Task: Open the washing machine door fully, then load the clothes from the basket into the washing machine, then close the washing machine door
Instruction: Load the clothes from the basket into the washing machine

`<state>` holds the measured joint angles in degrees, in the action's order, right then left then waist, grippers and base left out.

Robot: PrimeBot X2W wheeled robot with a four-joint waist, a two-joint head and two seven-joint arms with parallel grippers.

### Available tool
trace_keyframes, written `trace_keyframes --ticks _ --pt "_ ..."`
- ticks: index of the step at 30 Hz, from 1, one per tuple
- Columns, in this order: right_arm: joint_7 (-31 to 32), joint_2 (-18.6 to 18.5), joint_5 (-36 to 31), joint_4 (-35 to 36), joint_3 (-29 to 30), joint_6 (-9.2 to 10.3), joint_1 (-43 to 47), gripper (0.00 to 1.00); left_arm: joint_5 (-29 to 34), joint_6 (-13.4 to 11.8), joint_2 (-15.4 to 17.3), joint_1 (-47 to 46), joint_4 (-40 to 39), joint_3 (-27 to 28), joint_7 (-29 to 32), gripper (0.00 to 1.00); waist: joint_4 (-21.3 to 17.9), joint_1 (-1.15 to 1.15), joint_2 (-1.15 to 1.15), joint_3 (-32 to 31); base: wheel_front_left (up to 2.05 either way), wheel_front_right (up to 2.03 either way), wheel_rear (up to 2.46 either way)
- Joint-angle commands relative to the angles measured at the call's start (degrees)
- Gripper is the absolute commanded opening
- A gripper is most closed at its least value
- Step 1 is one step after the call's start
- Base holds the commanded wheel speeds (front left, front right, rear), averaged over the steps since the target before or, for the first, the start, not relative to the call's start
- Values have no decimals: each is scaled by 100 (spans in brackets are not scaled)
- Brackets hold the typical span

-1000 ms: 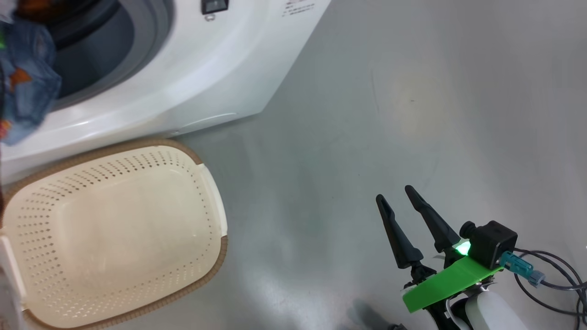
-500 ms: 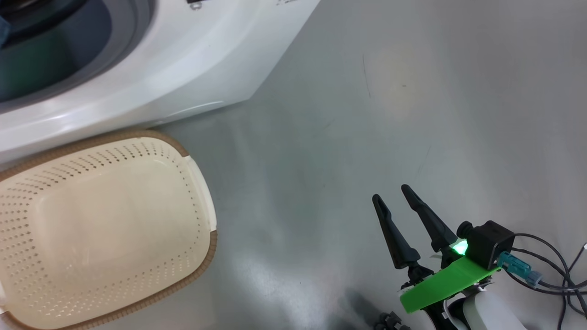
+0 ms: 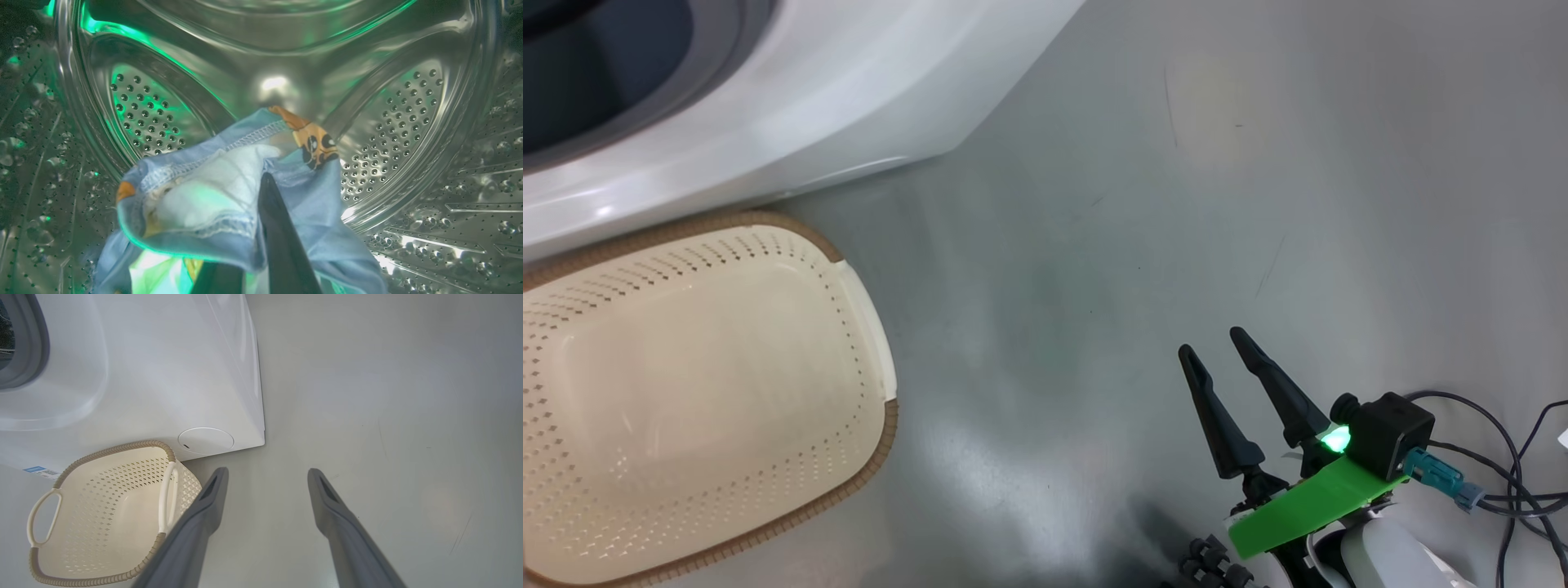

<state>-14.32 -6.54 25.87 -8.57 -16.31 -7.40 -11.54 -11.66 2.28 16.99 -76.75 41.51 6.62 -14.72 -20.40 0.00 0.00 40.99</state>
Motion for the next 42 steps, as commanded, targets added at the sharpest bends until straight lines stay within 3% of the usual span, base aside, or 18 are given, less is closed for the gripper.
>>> trace_keyframes --ticks 1,7,18,21,22,30,42 --pt "-68 -21 70 112 -146 -9 162 100 102 -13 197 159 -272 97 -28 0 0 0 0 34 0 0 0" --pt "-68 -13 69 92 -146 -9 147 100 273 10 131 274 -251 184 -28 0 18 0 0 37 0 0 0" --pt "-68 -31 69 42 -159 -9 172 100 561 -69 131 -37 1183 -52 -28 0 85 0 0 -140 0 0 0" --pt "-68 -39 72 29 -163 -9 191 100 588 -122 111 -167 1598 -114 -27 54 99 0 0 -199 0 0 0" --pt "-68 -40 73 27 -166 -9 199 100 609 -145 107 -208 1734 -146 0 100 103 0 0 -220 0 0 0" --pt "-68 -55 88 12 -152 -9 228 100 676 -270 46 -505 2509 -328 265 100 155 0 0 -338 0 0 0" --pt "-68 -81 79 12 -134 -9 185 100 538 -403 -155 -517 2871 -368 74 100 284 0 0 -479 0 0 0"
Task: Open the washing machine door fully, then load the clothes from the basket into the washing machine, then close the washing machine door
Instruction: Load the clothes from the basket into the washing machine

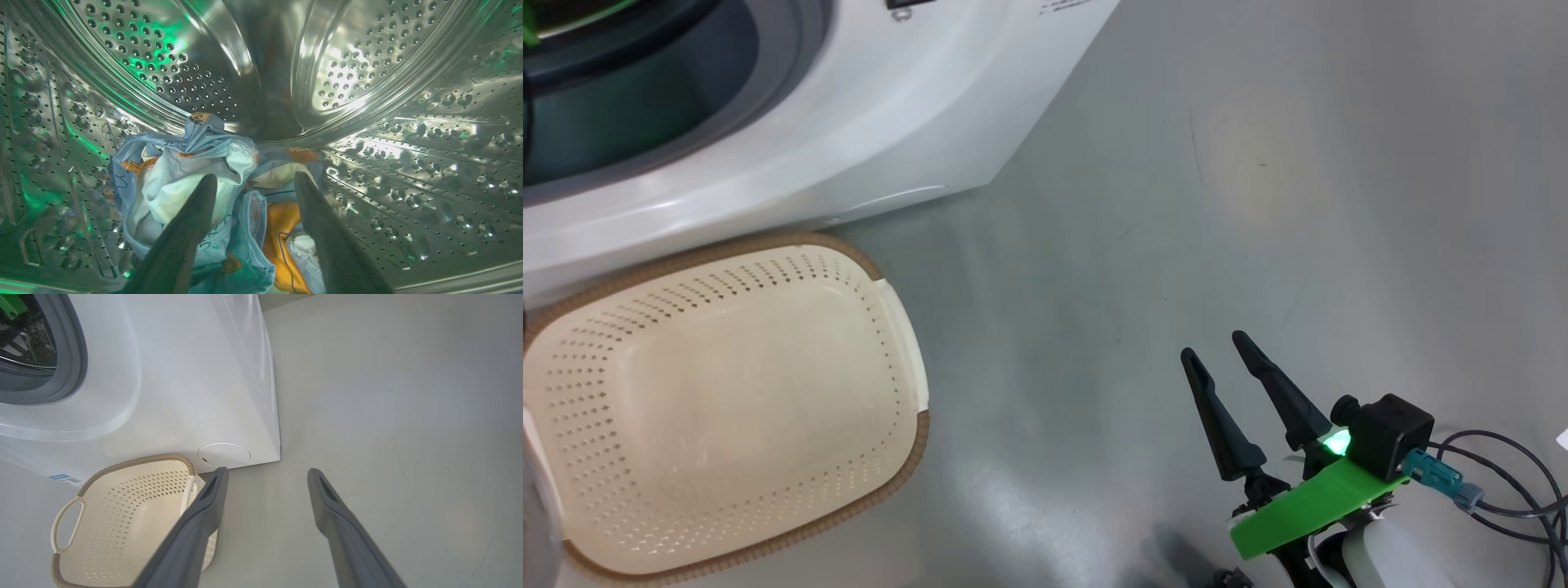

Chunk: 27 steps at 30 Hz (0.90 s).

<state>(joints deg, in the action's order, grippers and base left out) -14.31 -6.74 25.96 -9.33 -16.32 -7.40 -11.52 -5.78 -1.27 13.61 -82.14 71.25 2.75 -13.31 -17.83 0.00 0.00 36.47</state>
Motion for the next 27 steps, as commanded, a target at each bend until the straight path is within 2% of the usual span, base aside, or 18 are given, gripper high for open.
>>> trace_keyframes --ticks 1,9,18,27 --pt "-69 -65 71 86 -135 -9 177 100 -72 -60 154 49 -94 26 -84 100 41 0 0 -42 0 0 0" --pt "-69 -105 73 64 -94 -9 150 100 -280 -90 -74 350 -213 127 -163 100 167 0 0 -250 0 0 0" --pt "-69 -160 74 38 -34 -9 155 100 -449 -90 -319 1008 -772 265 -168 100 351 0 0 -585 0 0 0" --pt "-69 -169 88 13 -24 -9 180 100 -527 4 -471 1573 -1186 382 -168 100 556 0 0 -891 0 0 0"
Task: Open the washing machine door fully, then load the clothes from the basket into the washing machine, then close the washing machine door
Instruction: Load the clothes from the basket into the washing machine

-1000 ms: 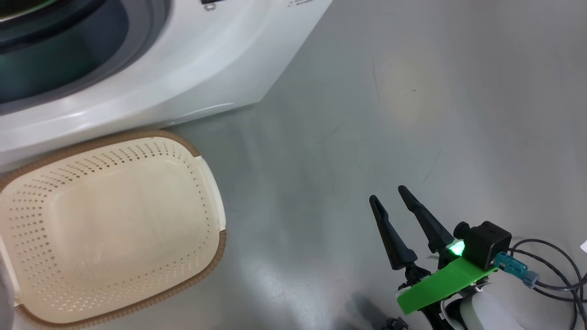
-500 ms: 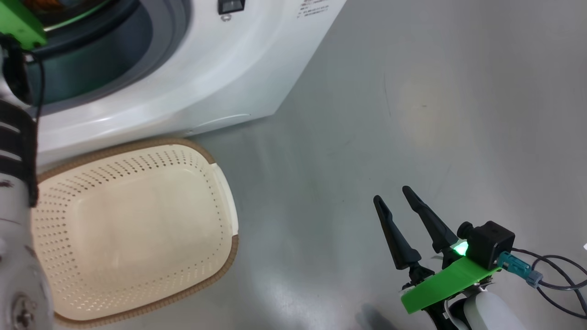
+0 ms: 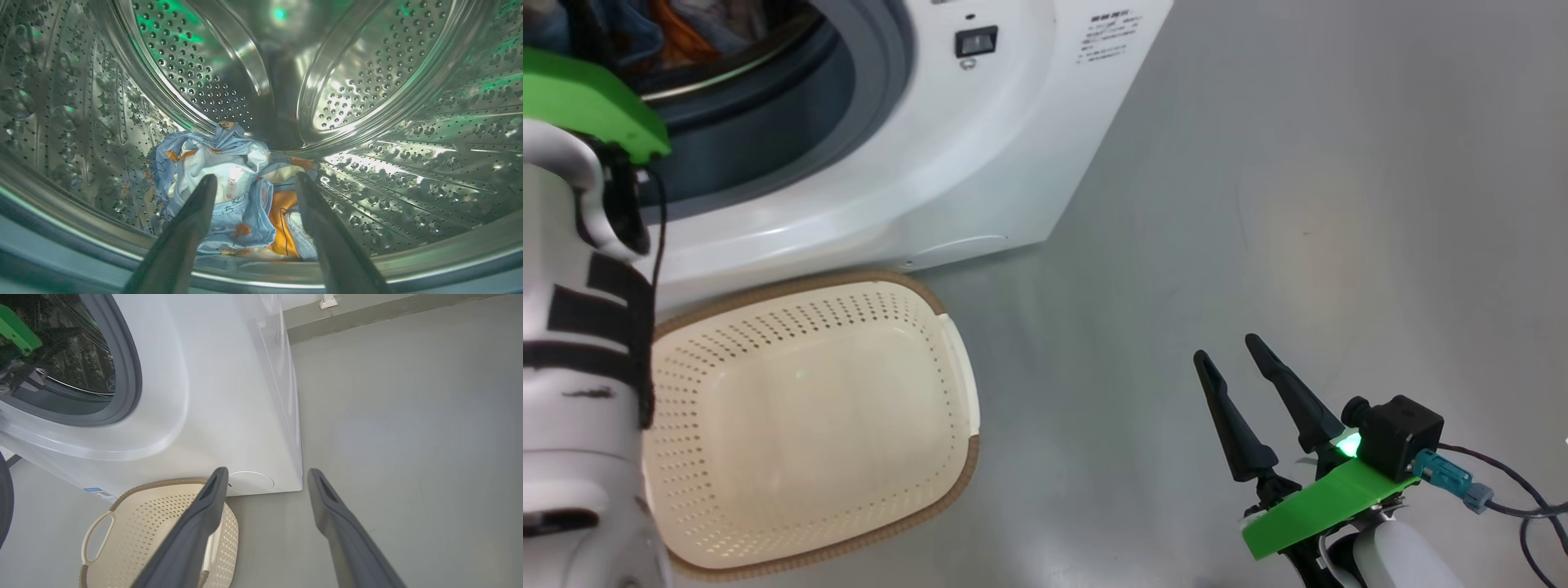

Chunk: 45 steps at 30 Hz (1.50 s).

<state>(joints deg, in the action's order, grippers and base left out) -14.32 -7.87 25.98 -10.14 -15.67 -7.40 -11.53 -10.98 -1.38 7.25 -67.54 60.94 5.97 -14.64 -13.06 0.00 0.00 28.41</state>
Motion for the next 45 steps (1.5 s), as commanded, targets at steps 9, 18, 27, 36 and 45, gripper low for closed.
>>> trace_keyframes --ticks 9,18,27,36,45 --pt "-68 -76 109 46 -6 -9 256 100 17 182 -92 710 -518 52 -35 100 281 0 0 -435 0 0 0" --pt "-68 -153 90 39 152 -9 391 100 25 442 -331 1429 -850 -68 -36 100 488 0 0 -877 0 0 0" --pt "-68 -228 72 63 312 -9 576 100 -106 631 -426 2285 -1219 -285 -36 100 672 0 0 -1377 0 0 0" --pt "-68 -292 66 66 547 -9 966 100 -779 641 -435 3489 -1760 -960 -36 100 901 0 0 -1938 0 0 0" --pt "-68 -346 59 87 601 -9 1213 100 -1114 407 -436 4452 -2514 -1507 -36 100 1050 0 0 -2317 0 0 0"
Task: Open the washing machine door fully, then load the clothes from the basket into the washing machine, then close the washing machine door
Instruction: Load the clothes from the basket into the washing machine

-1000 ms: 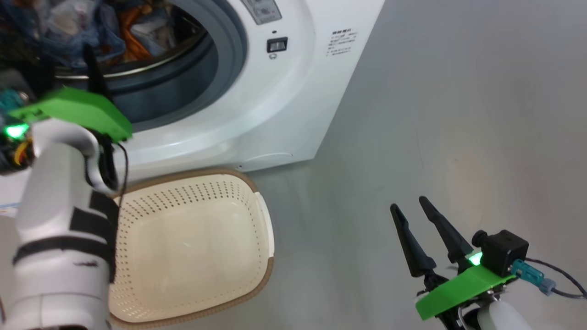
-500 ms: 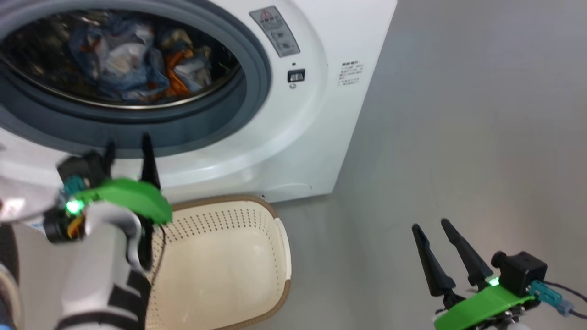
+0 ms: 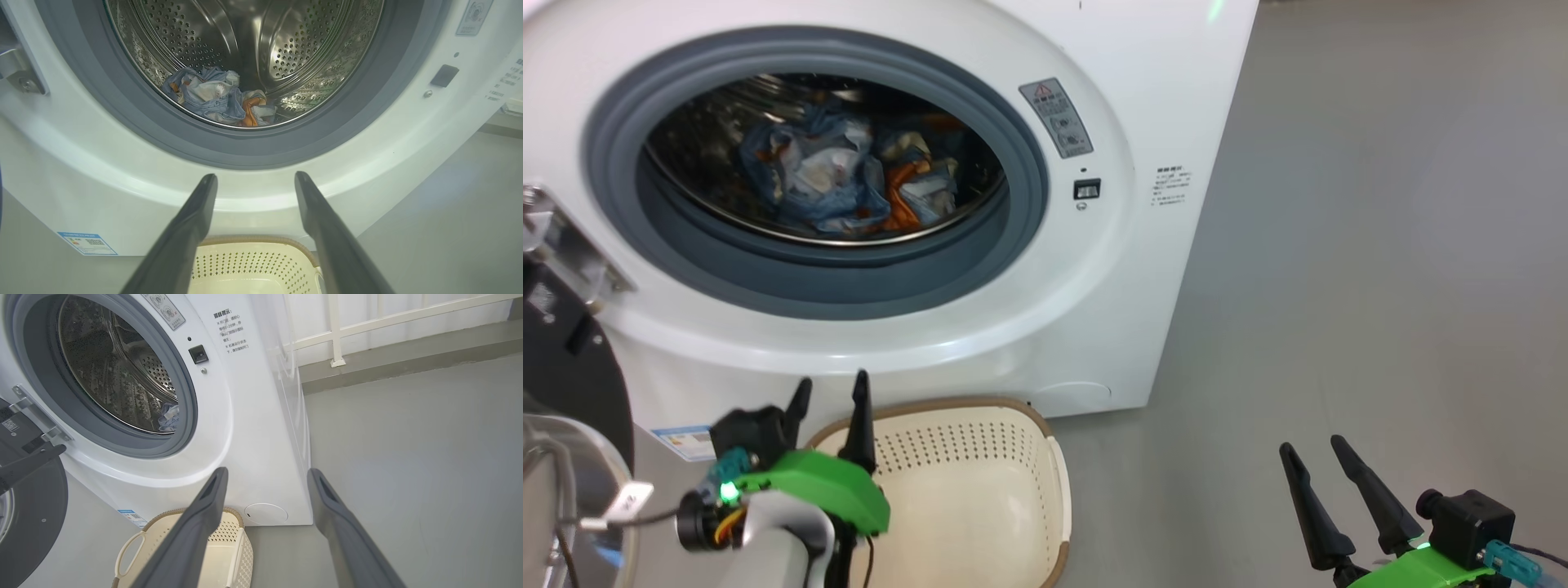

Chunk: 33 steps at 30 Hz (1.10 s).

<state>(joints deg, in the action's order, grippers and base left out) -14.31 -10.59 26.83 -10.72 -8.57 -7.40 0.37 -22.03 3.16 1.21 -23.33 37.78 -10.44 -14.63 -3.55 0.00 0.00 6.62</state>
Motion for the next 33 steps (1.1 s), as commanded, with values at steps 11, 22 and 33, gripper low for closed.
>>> trace_keyframes --ticks 11,22,33 --pt "-69 -170 -4 159 -121 -9 234 100 -11 -278 167 1304 -1348 78 -37 100 175 0 0 -491 0 0 0" --pt "-69 -227 -18 174 -142 -9 308 100 209 -356 167 2406 -2435 314 -37 100 71 0 0 -679 0 0 0" --pt "-69 -226 -43 189 -108 -9 397 100 385 -422 167 3099 -3199 614 -37 100 -60 0 0 -823 0 0 0"
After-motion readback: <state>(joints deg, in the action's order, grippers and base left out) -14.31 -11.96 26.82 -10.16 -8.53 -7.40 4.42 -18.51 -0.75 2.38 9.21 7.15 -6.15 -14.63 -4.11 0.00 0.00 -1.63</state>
